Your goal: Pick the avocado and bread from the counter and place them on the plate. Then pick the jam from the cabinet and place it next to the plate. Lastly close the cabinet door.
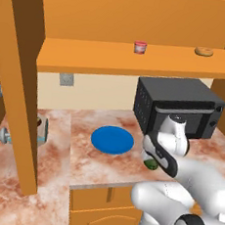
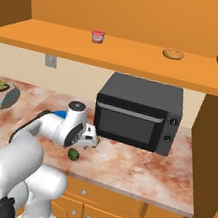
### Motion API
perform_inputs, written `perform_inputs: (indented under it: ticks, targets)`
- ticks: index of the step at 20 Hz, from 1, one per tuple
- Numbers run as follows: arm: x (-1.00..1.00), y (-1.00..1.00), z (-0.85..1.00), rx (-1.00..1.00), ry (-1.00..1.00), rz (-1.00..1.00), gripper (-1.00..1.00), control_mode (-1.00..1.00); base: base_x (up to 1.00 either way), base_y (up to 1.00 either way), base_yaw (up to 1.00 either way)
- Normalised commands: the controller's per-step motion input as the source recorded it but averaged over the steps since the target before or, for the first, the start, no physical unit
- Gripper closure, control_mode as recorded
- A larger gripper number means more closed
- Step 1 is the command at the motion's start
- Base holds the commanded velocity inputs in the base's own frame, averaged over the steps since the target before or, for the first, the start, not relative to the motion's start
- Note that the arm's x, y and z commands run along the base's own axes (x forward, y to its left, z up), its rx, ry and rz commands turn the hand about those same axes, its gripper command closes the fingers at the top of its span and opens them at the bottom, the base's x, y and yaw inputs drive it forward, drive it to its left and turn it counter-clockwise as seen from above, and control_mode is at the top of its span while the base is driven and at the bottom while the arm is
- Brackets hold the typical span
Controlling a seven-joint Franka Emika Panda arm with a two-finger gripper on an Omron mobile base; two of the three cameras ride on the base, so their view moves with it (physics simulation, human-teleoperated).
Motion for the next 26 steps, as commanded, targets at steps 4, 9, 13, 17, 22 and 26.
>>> perform_inputs:
  ticks: [4, 9, 13, 17, 22, 26]
  targets:
    - [0.00, 0.00, -0.39, -0.04, 0.09, 0.04, -1.00, -1.00, 0.00, 0.00, 0.00]
    - [0.00, 0.00, -0.27, 0.00, 0.04, 0.01, -1.00, -1.00, 0.00, 0.00, 0.00]
    - [0.00, 0.00, -0.21, 0.00, 0.00, 0.00, -1.00, -1.00, 0.00, 0.00, 0.00]
    - [0.00, 0.00, -0.24, 0.00, 0.00, 0.00, -1.00, -1.00, 0.00, 0.00, 0.00]
    - [0.05, 0.07, -0.26, -0.02, 0.00, 0.00, -1.00, -1.00, 0.00, 0.00, 0.00]
    - [0.08, 0.11, -0.29, -0.02, 0.00, 0.00, -1.00, -1.00, 0.00, 0.00, 0.00]
